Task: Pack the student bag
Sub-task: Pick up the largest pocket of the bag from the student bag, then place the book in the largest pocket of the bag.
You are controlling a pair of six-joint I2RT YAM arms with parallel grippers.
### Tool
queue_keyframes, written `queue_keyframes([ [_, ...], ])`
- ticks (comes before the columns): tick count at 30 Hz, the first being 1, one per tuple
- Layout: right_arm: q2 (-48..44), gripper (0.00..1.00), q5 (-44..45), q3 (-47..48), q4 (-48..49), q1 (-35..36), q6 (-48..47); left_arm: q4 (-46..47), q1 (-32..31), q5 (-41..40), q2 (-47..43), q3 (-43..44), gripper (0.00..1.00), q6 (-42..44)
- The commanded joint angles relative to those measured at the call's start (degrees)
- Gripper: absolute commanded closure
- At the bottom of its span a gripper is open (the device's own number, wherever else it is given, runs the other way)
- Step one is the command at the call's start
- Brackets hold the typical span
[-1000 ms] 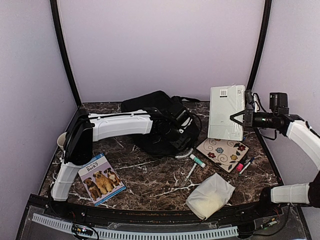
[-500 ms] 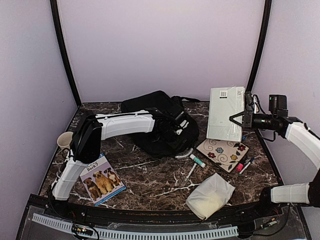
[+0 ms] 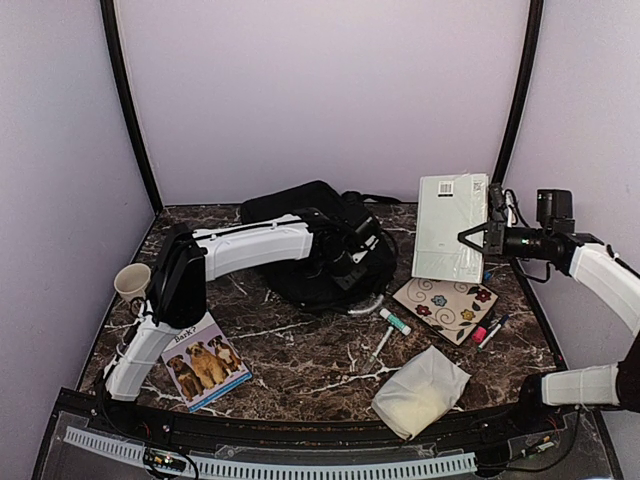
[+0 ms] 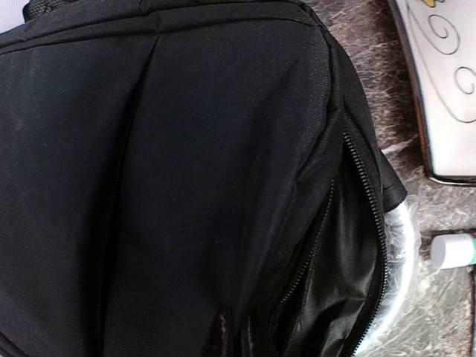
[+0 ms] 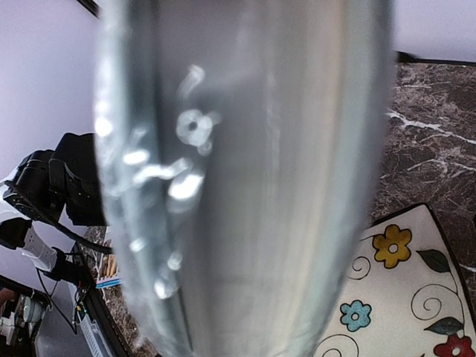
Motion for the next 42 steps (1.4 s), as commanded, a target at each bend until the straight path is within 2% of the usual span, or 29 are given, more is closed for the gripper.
queue_keyframes([
  [1, 1.09, 1.00, -1.66, 5.25, 4.09, 0.12, -2.30, -5.36, 1.08, -7.64, -4.52, 0.85, 1.00, -0.54],
  [5, 4.54, 1.00, -0.66, 11.75, -3.07, 2.43, -5.83, -6.09, 1.34, -11.23, -9.88, -2.61, 1.00, -2.41],
  [10, 8.08, 1.00, 7.53, 15.68, -11.18, 10.27, -13.19, -4.75, 1.97, -8.49, -17.90, -9.76, 1.00, -8.59],
  [18, 13.79, 1.00, -0.01, 21.63, -16.21, 19.51, -14.12, -1.35, 2.78, -11.66, -29.88, -18.57, 1.00, -11.96],
  [21, 16.03, 1.00, -5.97, 22.16, -16.56, 22.01, -15.32, 4.74, 2.93, -9.42, -34.02, -23.22, 1.00, -12.18],
  [25, 20.79, 1.00, -9.55, 23.28, -15.18, 23.16, -13.80, 18.15, 3.02, -2.67, -39.23, -33.36, 1.00, -14.89],
  [28, 24.49, 1.00, -11.45, 25.73, -17.24, 23.90, -13.72, 21.93, 3.02, -3.38, -41.22, -37.55, 1.00, -18.11],
  [32, 26.63, 1.00, -14.33, 24.30, -18.57, 24.51, -14.18, 29.90, 3.02, -2.14, -45.20, -44.58, 1.00, -18.87],
  [34, 27.41, 1.00, -13.81, 23.14, -20.02, 24.84, -16.82, 33.99, 3.19, -2.05, -46.63, -47.71, 1.00, -19.18],
  [42, 21.94, 1.00, -9.55, 16.84, -21.08, 25.89, -17.30, 39.35, 3.29, -2.77, -47.63, -49.87, 1.00, -18.27],
])
